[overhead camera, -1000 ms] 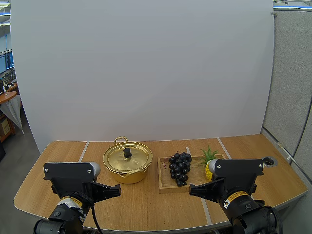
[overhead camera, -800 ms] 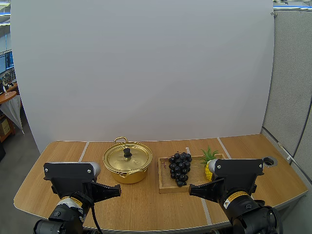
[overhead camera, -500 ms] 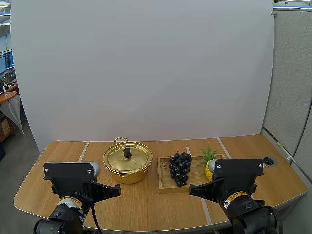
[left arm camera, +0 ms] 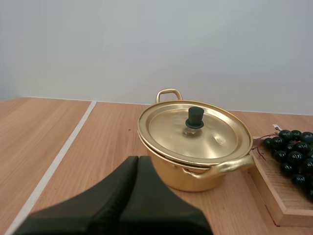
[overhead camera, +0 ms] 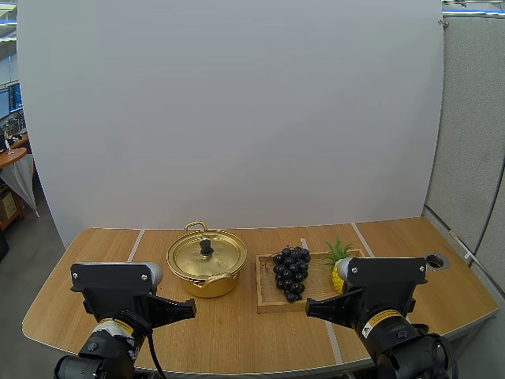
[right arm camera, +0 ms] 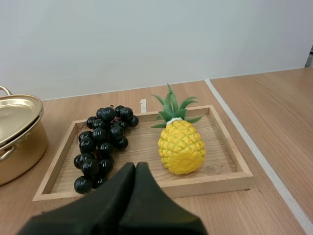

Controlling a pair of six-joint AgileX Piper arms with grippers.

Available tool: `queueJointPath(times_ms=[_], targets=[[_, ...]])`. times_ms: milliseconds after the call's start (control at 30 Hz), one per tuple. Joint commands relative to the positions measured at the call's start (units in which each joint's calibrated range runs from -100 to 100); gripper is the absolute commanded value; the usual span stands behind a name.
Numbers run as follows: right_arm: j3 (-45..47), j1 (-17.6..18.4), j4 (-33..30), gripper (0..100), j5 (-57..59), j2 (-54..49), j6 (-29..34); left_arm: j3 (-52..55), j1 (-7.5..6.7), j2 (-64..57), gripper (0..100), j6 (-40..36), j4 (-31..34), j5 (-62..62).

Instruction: Open the pot, put the pineapple inside, and close it

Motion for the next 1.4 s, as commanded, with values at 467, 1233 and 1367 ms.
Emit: queueJointPath(times_ms=[467,1233,1367], targets=[[0.0,0.05,0.13,0,-0.04,-0.28,-0.61,0.1,0.03,-0.28,0,0.19,0.15,0.05],[-28.72,0.05,-1.93,0,17.57,-0.28,-0.58,-30.64,0.03,-0.28,0,4.03,8.79,4.8],[-38.02,0.05,-1.93,0,28.58,-0.28,-0.58,-38.73,0.03,-0.28,0,3.93,9.14,18.25]])
